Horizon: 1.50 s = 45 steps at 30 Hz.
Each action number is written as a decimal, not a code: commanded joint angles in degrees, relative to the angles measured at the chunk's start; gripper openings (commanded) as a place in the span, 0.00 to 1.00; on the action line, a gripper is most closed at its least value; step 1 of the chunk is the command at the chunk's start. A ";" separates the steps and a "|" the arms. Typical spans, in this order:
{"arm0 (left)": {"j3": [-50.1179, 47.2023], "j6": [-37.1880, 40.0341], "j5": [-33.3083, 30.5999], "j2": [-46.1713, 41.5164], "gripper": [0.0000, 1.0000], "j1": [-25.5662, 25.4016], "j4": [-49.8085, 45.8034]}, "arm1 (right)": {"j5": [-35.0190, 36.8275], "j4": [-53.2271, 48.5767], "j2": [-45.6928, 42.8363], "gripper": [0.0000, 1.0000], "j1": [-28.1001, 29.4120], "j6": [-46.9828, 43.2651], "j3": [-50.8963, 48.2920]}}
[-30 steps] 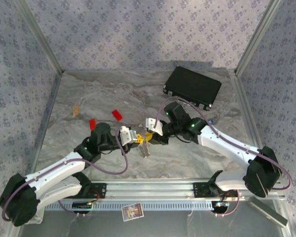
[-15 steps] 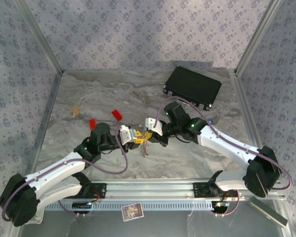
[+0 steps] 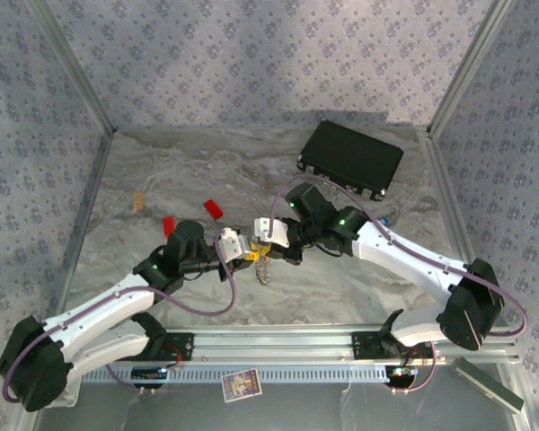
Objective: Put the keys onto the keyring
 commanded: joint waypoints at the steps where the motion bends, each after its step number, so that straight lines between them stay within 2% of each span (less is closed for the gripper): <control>1: 2.55 1.52 1.40 0.26 0.10 -0.14 -0.48 | 1.57 -3.10 0.79 0.00 0.99 -2.28 2.72; 5: 2.49 1.40 2.13 0.23 0.02 -0.10 -0.18 | 0.83 -2.80 0.61 0.00 1.26 -1.99 2.54; 6: 2.37 1.33 2.28 0.11 0.00 -0.13 -0.01 | 0.40 -2.01 0.33 0.03 1.03 -1.48 2.03; 8: 2.01 1.11 2.47 -0.06 0.00 -0.14 0.41 | -1.10 0.54 -1.19 0.18 -0.10 0.05 -0.20; 10: 1.32 0.67 2.57 -0.29 0.00 -0.12 1.27 | -3.12 3.24 -2.61 0.22 -1.62 1.73 -2.37; 14: -0.52 -0.73 2.88 -0.69 0.00 -0.15 4.89 | -7.54 7.65 -4.83 0.24 -4.57 5.32 -6.21; 19: -2.46 -2.54 2.89 -0.61 0.00 -0.08 9.16 | -9.27 11.64 -5.50 0.24 -5.41 7.71 -9.10; 37: -3.75 -4.26 2.86 -0.12 0.00 -0.06 13.09 | -11.43 14.92 -1.93 0.22 -5.71 9.21 -9.41; 39: -3.77 -4.37 2.96 -0.11 0.00 -0.14 13.14 | -11.76 15.03 -1.67 0.16 -5.66 9.25 -9.23; 43: -3.71 -4.45 2.40 -0.09 0.01 -0.10 12.99 | -12.34 14.85 -1.58 0.00 -5.66 9.14 -8.69; 45: -3.30 -4.06 1.12 -0.27 0.10 -0.14 11.41 | -12.02 13.73 -1.60 0.00 -5.54 8.47 -7.86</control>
